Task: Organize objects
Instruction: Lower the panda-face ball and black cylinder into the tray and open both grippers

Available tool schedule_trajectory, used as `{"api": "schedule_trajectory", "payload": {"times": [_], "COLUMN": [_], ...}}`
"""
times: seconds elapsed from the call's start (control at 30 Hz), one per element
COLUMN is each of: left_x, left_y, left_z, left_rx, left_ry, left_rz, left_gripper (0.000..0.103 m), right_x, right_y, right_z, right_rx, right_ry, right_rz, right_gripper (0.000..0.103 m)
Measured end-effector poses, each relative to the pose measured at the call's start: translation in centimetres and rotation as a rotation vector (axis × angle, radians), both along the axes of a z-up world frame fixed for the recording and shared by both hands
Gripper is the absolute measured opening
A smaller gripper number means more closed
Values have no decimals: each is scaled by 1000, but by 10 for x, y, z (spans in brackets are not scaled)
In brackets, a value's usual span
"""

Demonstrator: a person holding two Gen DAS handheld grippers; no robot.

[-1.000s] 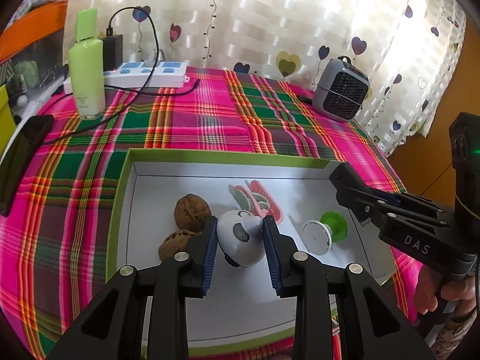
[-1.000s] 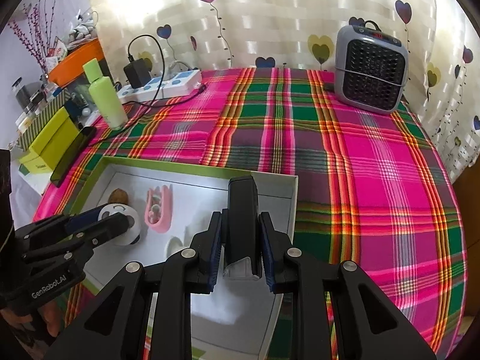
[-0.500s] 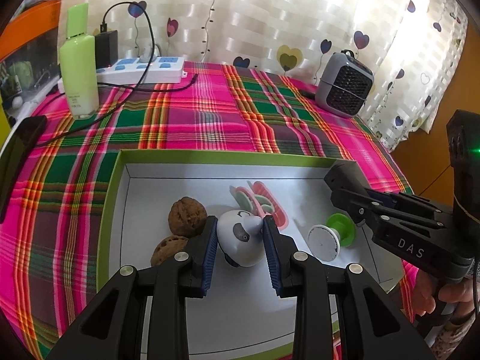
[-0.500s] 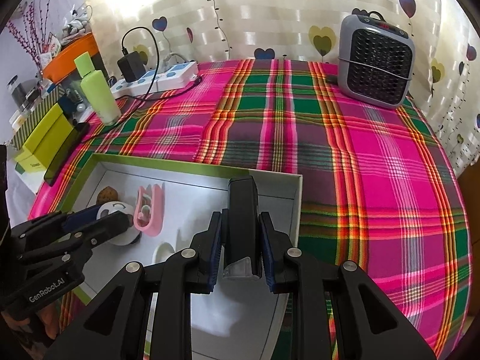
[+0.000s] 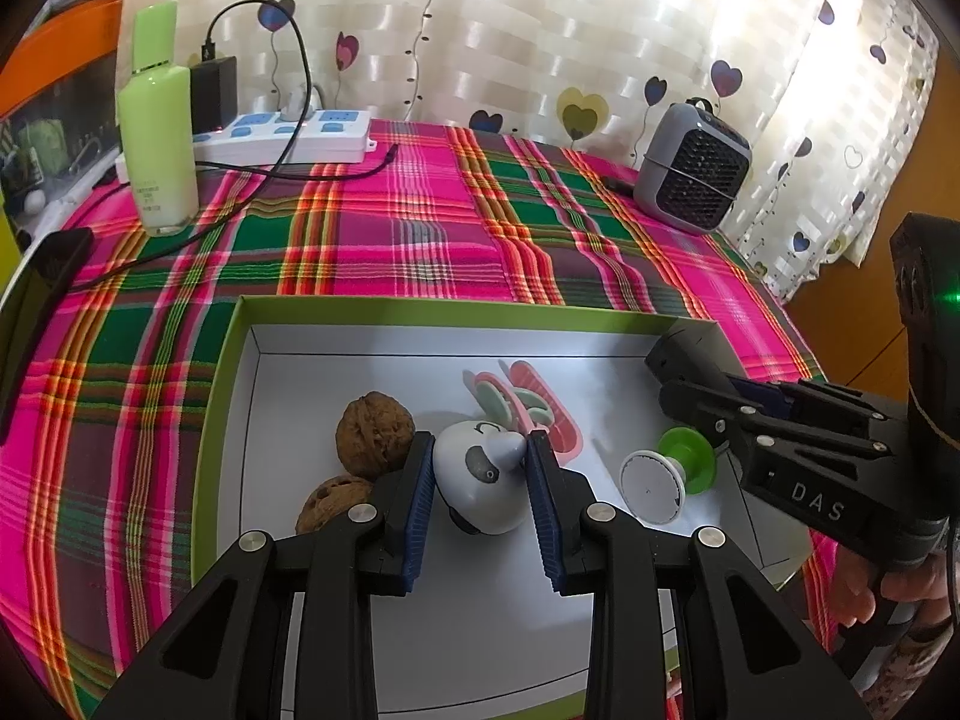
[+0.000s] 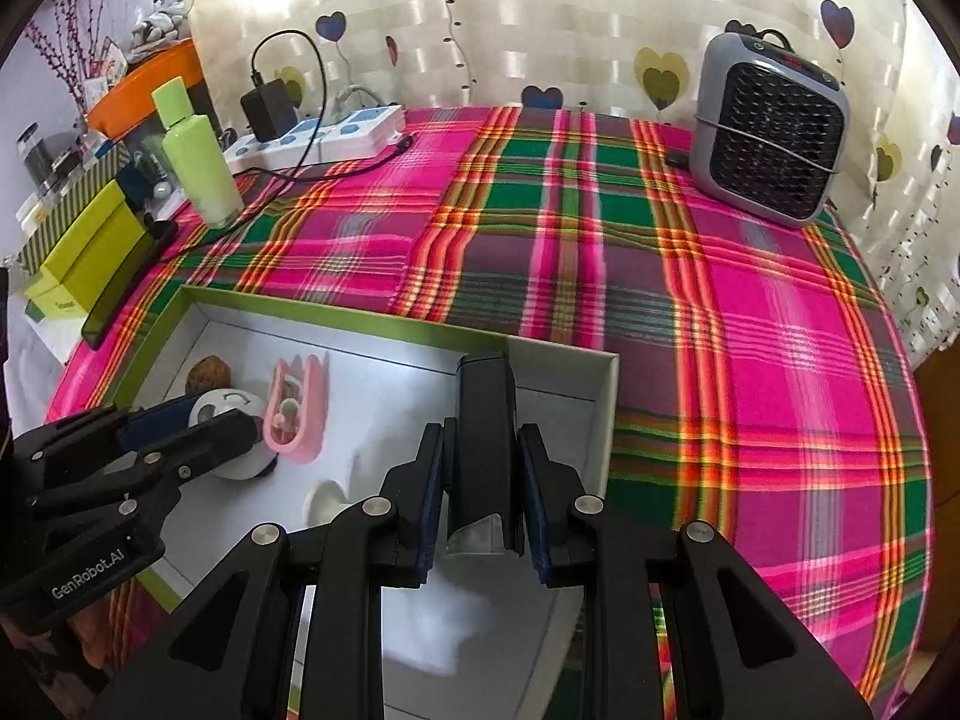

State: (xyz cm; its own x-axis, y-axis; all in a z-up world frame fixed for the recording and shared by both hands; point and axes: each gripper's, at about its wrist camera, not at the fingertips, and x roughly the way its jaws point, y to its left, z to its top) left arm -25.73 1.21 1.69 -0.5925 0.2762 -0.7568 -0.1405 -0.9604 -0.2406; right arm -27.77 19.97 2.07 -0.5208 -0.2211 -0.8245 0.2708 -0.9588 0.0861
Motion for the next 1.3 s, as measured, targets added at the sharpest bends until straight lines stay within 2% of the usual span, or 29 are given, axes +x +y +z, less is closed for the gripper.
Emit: {"api": "schedule_trajectory", "payload": {"times": [0.47, 1.3], "left_x": [0, 0], "left_y": [-2, -3], "left_z": [-1, -4], "left_rx": [12, 7], "left_ry": [-6, -13], "left_rz": [7, 10], "left_gripper": [29, 34], "right_x": [-3, 0], "right_y": [-7, -8], "right_z": [-7, -7], "right_rx": [-27, -13], "right_ry": [-50, -17], "right_rz": [28, 23], "right_gripper": [25, 25]}}
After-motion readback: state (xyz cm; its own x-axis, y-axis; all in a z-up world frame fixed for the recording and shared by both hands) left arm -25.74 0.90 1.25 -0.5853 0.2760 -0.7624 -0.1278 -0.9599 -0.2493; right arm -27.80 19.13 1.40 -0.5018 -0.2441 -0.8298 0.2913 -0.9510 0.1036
